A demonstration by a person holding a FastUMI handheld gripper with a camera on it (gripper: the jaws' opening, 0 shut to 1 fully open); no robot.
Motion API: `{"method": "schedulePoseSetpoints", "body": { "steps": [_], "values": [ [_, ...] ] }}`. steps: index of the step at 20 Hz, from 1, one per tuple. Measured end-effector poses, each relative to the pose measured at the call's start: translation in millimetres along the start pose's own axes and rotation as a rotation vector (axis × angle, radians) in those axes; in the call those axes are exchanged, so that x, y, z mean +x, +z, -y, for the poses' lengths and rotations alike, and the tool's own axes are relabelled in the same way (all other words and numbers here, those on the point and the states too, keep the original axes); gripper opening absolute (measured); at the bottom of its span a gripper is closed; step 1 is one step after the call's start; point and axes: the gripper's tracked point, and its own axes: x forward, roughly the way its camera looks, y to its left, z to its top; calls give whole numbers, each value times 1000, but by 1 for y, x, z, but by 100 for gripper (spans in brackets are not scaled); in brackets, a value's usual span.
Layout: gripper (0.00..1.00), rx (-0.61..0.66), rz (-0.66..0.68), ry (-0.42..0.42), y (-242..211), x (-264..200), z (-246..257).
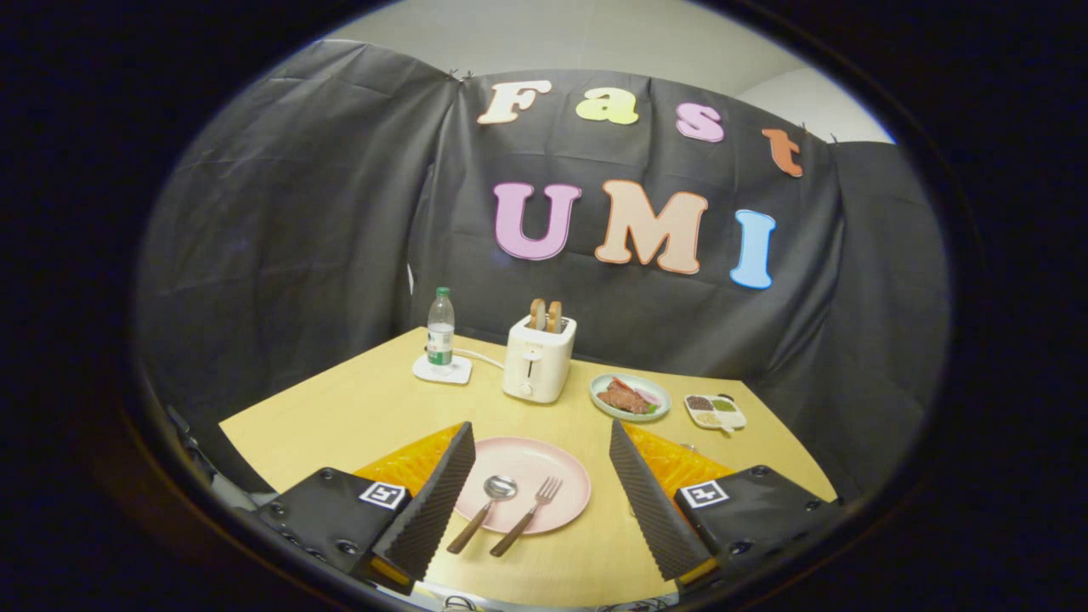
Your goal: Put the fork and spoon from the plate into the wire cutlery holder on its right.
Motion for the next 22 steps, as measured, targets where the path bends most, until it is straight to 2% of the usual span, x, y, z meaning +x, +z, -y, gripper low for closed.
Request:
{"method": "schedulePoseSetpoints", "body": {
  "steps": [7,12,17,22],
  "values": [
    [100,67,-115,-63,-66,10,-9],
    [100,63,-195,-93,-105,11,-15],
    [100,51,-262,-96,-139,18,-18],
    [99,92,-322,-93,-167,30,-18]
  ]
}}
